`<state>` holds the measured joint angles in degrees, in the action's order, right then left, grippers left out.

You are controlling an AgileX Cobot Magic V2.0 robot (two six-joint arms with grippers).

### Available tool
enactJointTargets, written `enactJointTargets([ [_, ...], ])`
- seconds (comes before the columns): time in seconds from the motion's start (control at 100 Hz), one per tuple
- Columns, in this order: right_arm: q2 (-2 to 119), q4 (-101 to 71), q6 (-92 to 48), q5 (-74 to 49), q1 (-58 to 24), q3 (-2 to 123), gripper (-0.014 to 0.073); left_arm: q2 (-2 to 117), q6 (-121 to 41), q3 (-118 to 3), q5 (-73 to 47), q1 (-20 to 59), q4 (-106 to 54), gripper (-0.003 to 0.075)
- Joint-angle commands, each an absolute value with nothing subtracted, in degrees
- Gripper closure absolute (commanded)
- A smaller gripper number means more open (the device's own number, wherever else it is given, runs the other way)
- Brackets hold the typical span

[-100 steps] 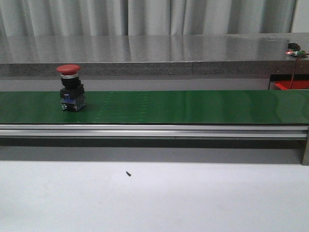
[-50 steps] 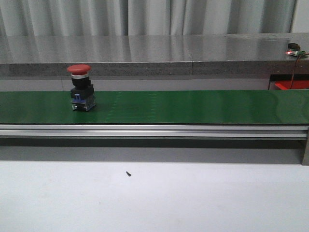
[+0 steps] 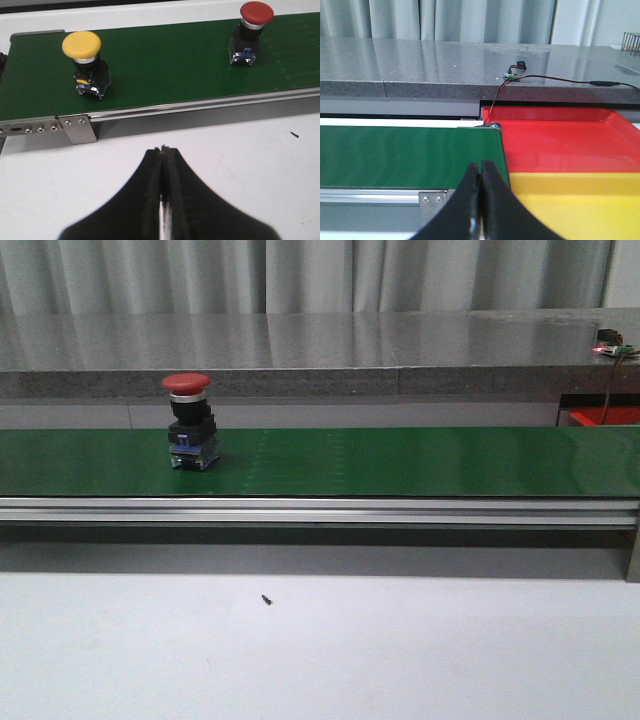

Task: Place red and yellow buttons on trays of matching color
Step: 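Set the yellow button on the green belt and release it, then lower the right gripper onto the red button on the belt and grasp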

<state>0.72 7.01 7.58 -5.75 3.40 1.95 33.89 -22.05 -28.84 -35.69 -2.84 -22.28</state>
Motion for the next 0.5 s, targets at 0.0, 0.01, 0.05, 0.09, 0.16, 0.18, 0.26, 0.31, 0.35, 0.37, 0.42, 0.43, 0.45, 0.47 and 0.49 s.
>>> enactJointTargets([
  [0.0,4.6,7.1,7.6,-3.0,3.2,6.5,0.0715,30.8,-22.0,-28.8,-31.4,-2.4,-23.8,0.0740],
  [0.01,4.9,7.1,7.6,-3.1,3.2,6.9,0.0715,30.6,-22.0,-28.7,-31.4,-2.4,-23.8,0.0740],
  [0.05,6.9,7.1,7.6,-3.2,3.2,8.3,0.0715,29.2,-22.0,-27.9,-30.9,-2.4,-23.8,0.0740],
  [0.09,8.6,7.1,7.6,-3.2,3.2,9.4,0.0715,28.1,-22.0,-27.1,-30.3,-2.4,-23.8,0.0740],
  [0.16,12.4,7.1,7.6,-4.0,3.2,12.0,0.0715,25.8,-22.0,-25.8,-29.7,-2.4,-23.8,0.0740],
  [0.18,13.6,7.1,7.6,-4.4,3.2,12.8,0.0715,25.5,-22.0,-25.7,-29.4,-2.4,-23.8,0.0740],
  [0.26,18.7,7.1,7.6,-6.6,3.2,16.7,0.0715,23.4,-22.0,-24.9,-29.4,-2.4,-24.0,0.0740],
  [0.31,21.8,7.1,7.6,-7.7,3.2,18.9,0.0715,22.5,-22.0,-24.7,-29.4,-2.4,-24.0,0.0740],
  [0.35,24.4,7.1,7.6,-8.3,3.2,20.4,0.0715,22.0,-22.0,-24.7,-29.4,-2.4,-24.0,0.0740],
  [0.37,25.3,7.1,7.6,-8.7,3.2,21.4,0.0715,21.7,-22.0,-24.7,-29.3,-2.4,-24.0,0.0740],
  [0.42,28.2,7.1,7.6,-9.5,3.2,23.5,0.0715,21.3,-22.0,-24.7,-29.3,-2.4,-24.0,0.0740],
  [0.43,29.0,7.1,7.6,-9.6,3.2,24.2,0.0715,21.3,-22.0,-24.7,-29.3,-2.4,-24.0,0.0740],
  [0.45,30.3,7.1,7.6,-9.9,3.2,25.1,0.0715,21.3,-22.0,-24.7,-29.3,-2.4,-24.0,0.0740],
  [0.47,31.5,7.1,7.6,-10.2,3.2,26.0,0.0715,21.2,-22.0,-24.7,-29.3,-2.4,-24.0,0.0740],
  [0.49,32.7,7.1,7.6,-10.6,3.2,26.6,0.0715,21.2,-22.0,-24.7,-29.3,-2.4,-24.0,0.0740],
])
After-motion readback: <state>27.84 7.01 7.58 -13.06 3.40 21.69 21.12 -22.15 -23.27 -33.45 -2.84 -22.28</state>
